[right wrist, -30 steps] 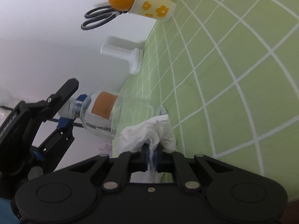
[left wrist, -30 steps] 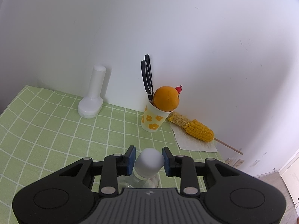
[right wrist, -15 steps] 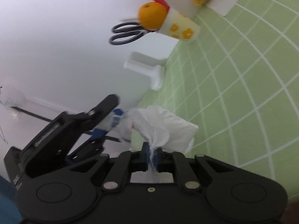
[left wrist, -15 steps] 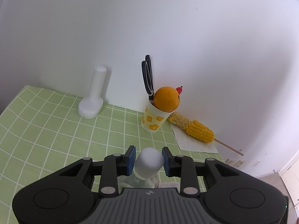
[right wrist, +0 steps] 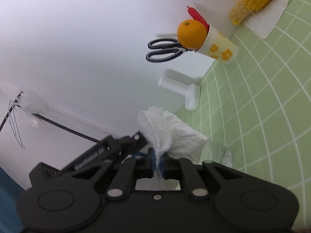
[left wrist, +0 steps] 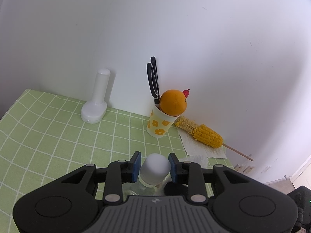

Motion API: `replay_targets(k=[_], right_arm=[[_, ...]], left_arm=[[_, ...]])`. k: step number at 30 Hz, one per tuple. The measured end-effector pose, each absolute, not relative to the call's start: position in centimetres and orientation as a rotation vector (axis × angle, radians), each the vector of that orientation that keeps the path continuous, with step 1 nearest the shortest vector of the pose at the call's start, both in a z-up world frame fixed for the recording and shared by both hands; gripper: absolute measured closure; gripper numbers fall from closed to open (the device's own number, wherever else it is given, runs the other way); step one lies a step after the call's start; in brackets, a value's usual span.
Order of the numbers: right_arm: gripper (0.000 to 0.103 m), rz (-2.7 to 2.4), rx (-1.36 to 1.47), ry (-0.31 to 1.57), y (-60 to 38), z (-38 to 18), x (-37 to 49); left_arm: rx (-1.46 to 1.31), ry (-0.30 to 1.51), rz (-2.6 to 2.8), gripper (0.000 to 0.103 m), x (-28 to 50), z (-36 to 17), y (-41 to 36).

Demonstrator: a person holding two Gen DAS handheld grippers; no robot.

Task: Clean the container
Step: 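Wipe the bottle's side with the towel held in the right gripper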

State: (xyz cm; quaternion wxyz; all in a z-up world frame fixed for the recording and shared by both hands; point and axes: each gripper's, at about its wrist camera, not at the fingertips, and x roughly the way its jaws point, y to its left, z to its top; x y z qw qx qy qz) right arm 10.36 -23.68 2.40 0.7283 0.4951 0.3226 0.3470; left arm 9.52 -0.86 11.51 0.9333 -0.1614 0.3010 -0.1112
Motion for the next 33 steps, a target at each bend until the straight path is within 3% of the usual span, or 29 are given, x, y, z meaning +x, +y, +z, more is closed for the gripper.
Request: replay_targets(k=[13,33], right_arm=[[0.094,0.671,1.304,0.747,-25.7,-2.3,11.2],[0.093,0.573,1.235,0.872,-25.0,-5.4,11.6]], left_arm=[[-0.327,0.618,-0.227,0.071,9.3,11.5,-0.9],[-0.336,0.62,-0.22,0.071,9.1,11.6,-0.7]])
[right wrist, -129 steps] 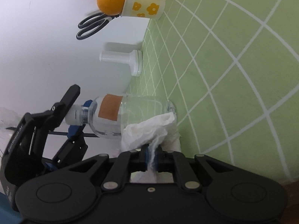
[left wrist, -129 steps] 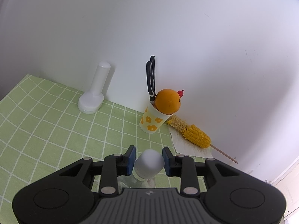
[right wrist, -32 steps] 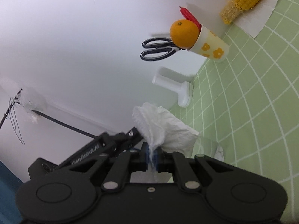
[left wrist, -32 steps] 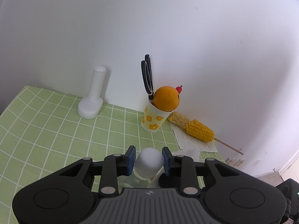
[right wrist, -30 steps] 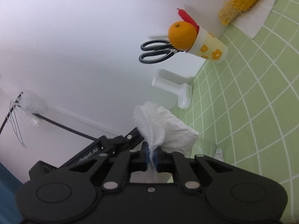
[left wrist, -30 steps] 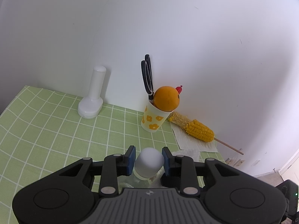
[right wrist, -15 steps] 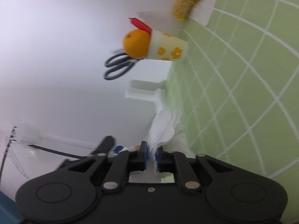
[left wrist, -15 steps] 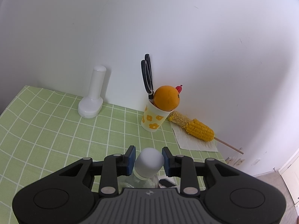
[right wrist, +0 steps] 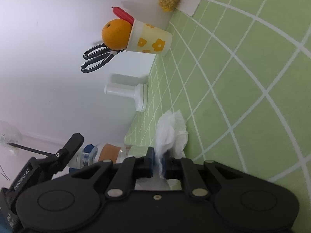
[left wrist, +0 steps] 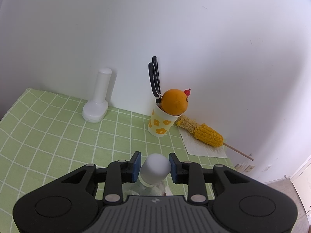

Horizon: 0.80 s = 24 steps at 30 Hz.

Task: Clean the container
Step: 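Wipe the bottle's side with the towel held in the right gripper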

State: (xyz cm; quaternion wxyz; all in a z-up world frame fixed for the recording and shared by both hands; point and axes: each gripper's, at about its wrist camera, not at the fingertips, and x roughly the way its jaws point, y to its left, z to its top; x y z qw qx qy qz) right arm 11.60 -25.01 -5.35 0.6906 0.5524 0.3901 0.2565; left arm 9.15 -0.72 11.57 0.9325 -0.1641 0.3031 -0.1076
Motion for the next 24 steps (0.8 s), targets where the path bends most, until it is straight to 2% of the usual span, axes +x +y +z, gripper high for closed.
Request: replay_targets(k=[6,15,24], right_arm=[[0.093,0.636,1.355,0.835,-25.5,-4.0,11.4],[0.093,0.663,1.326,0.773,-25.7,-1.1,11.2],[0.093,0.778,1.551,0.8,-24.8,-2.8,12.3]], left_arm=[[-0.336,0.619,-0.221,0.07,9.3,11.5,-0.6],[-0.335,0.618,-0.219,0.07,9.4,11.2,-0.8],[-0.375,0.615,-0.214,0.07,9.4,11.1,-0.1]])
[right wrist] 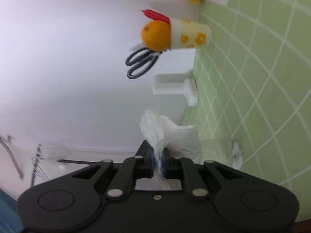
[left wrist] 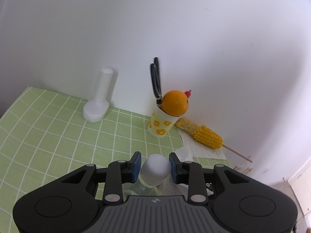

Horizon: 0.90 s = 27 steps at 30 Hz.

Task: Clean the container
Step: 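Wipe the bottle's side with the towel held in the right gripper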

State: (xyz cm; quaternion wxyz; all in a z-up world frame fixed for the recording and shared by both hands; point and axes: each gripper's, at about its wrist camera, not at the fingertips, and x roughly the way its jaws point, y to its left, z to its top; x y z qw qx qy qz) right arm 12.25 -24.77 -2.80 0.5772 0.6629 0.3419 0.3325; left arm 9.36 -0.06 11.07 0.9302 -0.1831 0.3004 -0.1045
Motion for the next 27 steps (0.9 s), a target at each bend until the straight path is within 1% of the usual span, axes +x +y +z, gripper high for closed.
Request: replay_targets(k=[12,21,27], right_arm=[[0.093,0.774,1.576,0.872,-23.6,-3.7,16.5],[0.093,0.698,1.452,0.911,-23.3,-4.8,16.9],[0.093,0.644,1.296,0.915,-23.5,-4.5,16.2]], left_arm=[[-0.395,0.612,-0.239,0.068,9.3,10.8,0.1],[-0.398,0.607,-0.245,0.068,9.1,10.8,0.2],[-0.378,0.61,-0.241,0.068,9.0,10.8,0.0]])
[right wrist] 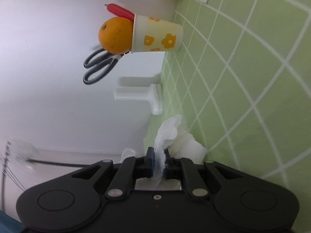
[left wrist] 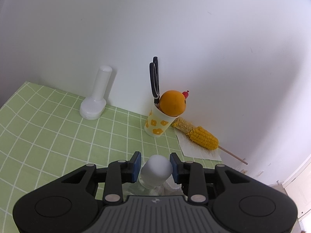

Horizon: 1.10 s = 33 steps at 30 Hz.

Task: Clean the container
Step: 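Wipe the bottle's side with the towel held in the right gripper, then lower the bottle onto the table and open the left gripper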

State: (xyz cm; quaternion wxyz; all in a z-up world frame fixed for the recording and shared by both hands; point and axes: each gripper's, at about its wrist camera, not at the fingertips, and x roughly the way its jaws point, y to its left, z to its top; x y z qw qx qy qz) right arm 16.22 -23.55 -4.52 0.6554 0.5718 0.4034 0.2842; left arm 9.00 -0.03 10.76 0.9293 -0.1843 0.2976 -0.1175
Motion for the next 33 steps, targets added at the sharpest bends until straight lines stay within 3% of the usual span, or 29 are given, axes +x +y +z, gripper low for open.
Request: replay_targets(k=[15,28,31,33], right_arm=[[0.093,0.594,0.6,0.779,-20.9,0.4,13.3],[0.093,0.57,0.231,0.683,-18.3,0.9,10.3],[0.095,0.582,0.231,0.668,-18.6,0.7,10.2],[0.096,0.599,0.232,0.656,-18.9,0.5,10.3]], left_arm=[[-0.379,0.621,-0.242,0.068,8.8,10.5,0.2],[-0.379,0.625,-0.226,0.061,9.0,10.0,0.4],[-0.38,0.625,-0.21,0.051,8.6,10.1,0.5],[-0.38,0.616,-0.201,0.036,7.9,10.2,0.8]])
